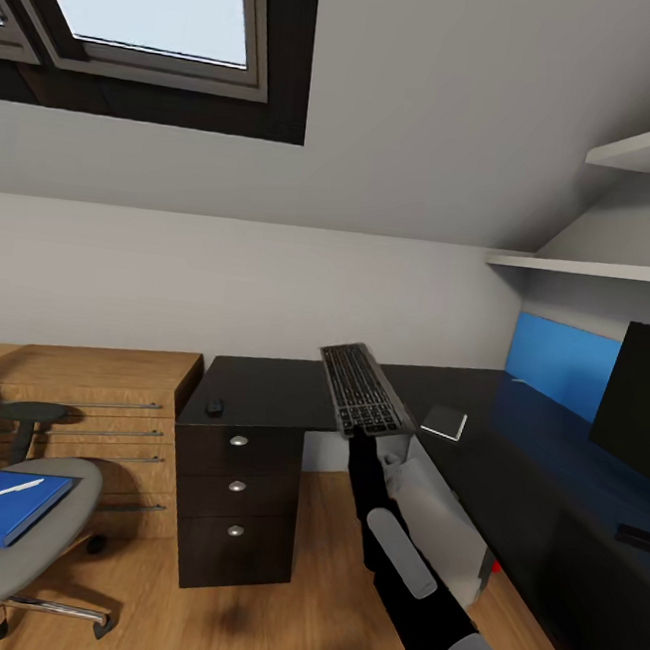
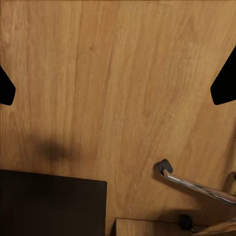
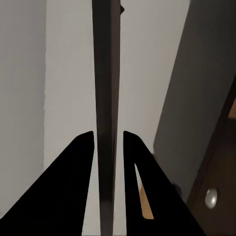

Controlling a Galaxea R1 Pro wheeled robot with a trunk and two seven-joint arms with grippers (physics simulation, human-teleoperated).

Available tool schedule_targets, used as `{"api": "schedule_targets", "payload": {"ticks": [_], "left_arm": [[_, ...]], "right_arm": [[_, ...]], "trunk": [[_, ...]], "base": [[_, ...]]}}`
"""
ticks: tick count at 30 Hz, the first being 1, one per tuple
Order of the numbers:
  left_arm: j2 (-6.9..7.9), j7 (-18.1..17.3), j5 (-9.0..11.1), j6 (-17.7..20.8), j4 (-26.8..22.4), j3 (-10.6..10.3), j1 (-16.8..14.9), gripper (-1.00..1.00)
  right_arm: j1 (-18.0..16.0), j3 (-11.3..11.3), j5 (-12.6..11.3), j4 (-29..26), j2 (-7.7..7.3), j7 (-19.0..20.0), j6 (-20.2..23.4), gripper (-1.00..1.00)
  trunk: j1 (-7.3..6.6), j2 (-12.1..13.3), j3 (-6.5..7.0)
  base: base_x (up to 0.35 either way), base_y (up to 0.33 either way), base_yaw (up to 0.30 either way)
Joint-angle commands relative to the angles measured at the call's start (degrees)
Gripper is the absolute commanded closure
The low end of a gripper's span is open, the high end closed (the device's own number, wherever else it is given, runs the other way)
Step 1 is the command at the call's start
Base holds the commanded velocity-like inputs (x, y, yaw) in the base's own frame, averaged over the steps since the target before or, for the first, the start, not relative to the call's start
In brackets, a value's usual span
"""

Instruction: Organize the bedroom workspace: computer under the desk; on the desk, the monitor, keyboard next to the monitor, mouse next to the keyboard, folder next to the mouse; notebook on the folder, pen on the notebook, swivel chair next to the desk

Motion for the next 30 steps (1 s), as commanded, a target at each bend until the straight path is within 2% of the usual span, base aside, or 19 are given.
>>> {"api": "schedule_targets", "payload": {"ticks": [1,6,11,14,21,23,25,26,30], "left_arm": [[0.08,0.39,0.56,-0.44,-0.03,-0.49,-0.07,-1.0],[0.08,0.33,0.57,-0.86,-0.02,-0.53,-0.07,-1.0],[0.07,0.31,0.5,-1.39,-0.02,-0.55,-0.07,-1.0],[0.08,0.4,0.55,-3.78,-0.02,-0.55,-0.07,-1.0],[0.08,0.63,0.57,-6.17,-0.02,-0.55,-0.07,-1.0],[0.08,0.73,0.55,-6.39,-0.02,-0.55,-0.08,-1.0],[0.08,0.73,0.51,-6.41,-0.02,-0.55,-0.07,-1.0],[0.08,0.68,0.49,-6.41,-0.02,-0.62,-0.06,-1.0],[0.07,0.69,0.49,-6.41,-0.02,-0.64,-0.05,-1.0]], "right_arm": [[-0.06,-0.07,-0.62,-0.03,-0.02,0.18,-0.32,1.0],[-0.06,-2.5,-1.54,-0.04,0.04,0.15,1.01,1.0],[-0.06,-3.51,-5.69,-0.04,-0.02,0.2,4.53,1.0],[-0.06,-3.73,-7.15,0.02,-0.03,0.08,5.36,1.0],[-0.06,-4.02,-7.52,0.2,-0.03,-0.59,5.59,1.0],[-0.06,-4.89,-7.45,0.4,0.04,-2.89,5.5,1.0],[-0.09,-4.96,-7.41,0.56,0.07,-3.35,5.42,1.0],[-0.19,-4.93,-7.38,2.25,0.11,-5.53,5.43,1.0],[-0.23,-4.93,-7.33,3.18,0.14,-6.42,5.43,1.0]], "trunk": [[0.0,-0.04,-0.07],[0.0,-0.04,-0.07],[0.0,-0.04,-0.07],[0.0,-0.04,-0.07],[0.0,-0.04,-0.07],[0.0,-0.04,-0.07],[0.0,-0.04,-0.07],[0.0,-0.04,-0.07],[0.0,-0.04,-0.07]], "base": [[0.0,0.0,0.0],[0.0,0.0,0.0],[0.0,0.0,0.0],[0.0,0.0,0.0],[0.0,0.0,0.0],[0.0,0.0,0.0],[0.036,0.0,0.0],[0.267,0.0,0.0],[0.166,0.0,0.0]]}}
